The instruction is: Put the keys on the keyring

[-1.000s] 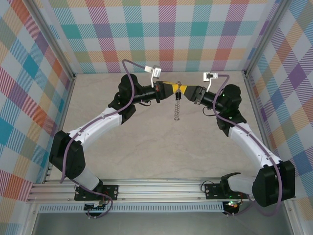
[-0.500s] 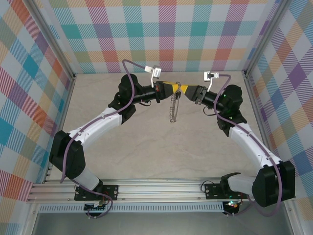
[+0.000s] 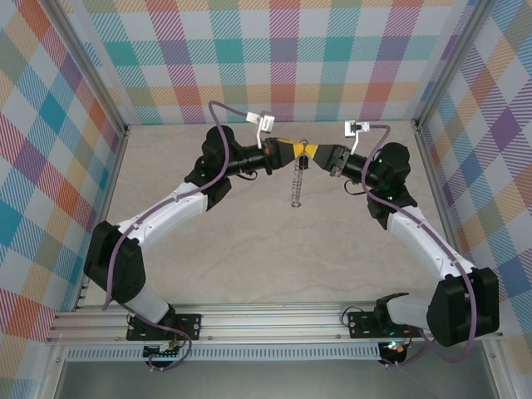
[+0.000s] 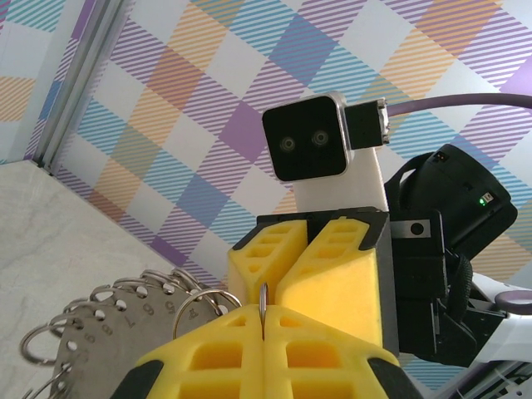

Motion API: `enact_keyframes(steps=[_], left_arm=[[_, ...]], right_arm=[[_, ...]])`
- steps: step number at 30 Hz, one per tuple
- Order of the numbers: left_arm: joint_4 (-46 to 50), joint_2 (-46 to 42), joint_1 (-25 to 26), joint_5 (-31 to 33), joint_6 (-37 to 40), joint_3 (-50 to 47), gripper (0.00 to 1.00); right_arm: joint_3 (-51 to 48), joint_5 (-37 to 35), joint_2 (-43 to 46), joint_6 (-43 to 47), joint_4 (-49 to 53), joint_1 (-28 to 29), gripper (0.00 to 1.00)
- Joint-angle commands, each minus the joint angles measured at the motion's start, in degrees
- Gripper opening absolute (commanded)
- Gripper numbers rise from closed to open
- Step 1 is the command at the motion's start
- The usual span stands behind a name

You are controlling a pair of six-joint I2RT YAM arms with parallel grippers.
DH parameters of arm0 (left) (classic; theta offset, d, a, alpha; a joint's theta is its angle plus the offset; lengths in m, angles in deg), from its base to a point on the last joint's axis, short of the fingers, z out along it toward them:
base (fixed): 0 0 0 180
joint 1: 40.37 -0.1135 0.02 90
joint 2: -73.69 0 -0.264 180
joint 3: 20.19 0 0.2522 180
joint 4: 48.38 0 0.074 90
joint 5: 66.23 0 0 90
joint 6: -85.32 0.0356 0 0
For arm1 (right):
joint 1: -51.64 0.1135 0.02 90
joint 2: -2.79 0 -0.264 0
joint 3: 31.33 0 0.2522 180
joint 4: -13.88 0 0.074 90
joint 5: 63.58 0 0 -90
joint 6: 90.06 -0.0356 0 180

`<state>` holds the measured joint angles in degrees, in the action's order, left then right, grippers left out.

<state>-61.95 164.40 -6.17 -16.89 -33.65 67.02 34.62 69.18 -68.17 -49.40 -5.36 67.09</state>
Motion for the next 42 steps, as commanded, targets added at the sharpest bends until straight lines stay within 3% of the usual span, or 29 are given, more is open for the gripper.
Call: enact_keyframes(steps=[1,10,13,18,24,32,37,42], left_arm=[[-4.1,0.1,-0.1,-0.5,-0.5,2.0,0.00],[-3.9,0.3,0.2,-0.7,-0.5,2.2,0.00],[-4.0,0.2,0.2,-0.9,-0.6,2.1,0.00],[-3.8,0.2,0.2,-1.1,-0.5,2.2,0.00],[-3.8,0.3,0.3,-1.1,-0.5,2.2,0.00],[-1.7,-0.1,0.2,0.2,0.5,2.8,0.00],[2.9,-2.1,-1.3,1.7,3.5,3.9,0.25],[8.0,-3.5,-3.9,0.4,6.2,6.3,0.40]], right_arm=[[2.0,1.0,0.1,-0.1,-2.7,-0.2,0.13],[3.2,1.2,-0.3,-0.1,-2.7,-0.2,0.01],[3.8,1.1,-0.7,-0.4,-2.7,-0.2,0.17],[4.2,1.1,-1.1,-0.7,-2.7,-0.3,0.18],[4.1,1.4,-1.3,-0.8,-2.7,-0.3,0.01],[5.3,2.3,-1.3,1.9,-0.7,-0.3,0.00],[9.4,6.6,-1.8,9.4,7.7,-0.8,0.00],[14.0,12.3,-3.6,15.8,15.4,-1.6,0.00]])
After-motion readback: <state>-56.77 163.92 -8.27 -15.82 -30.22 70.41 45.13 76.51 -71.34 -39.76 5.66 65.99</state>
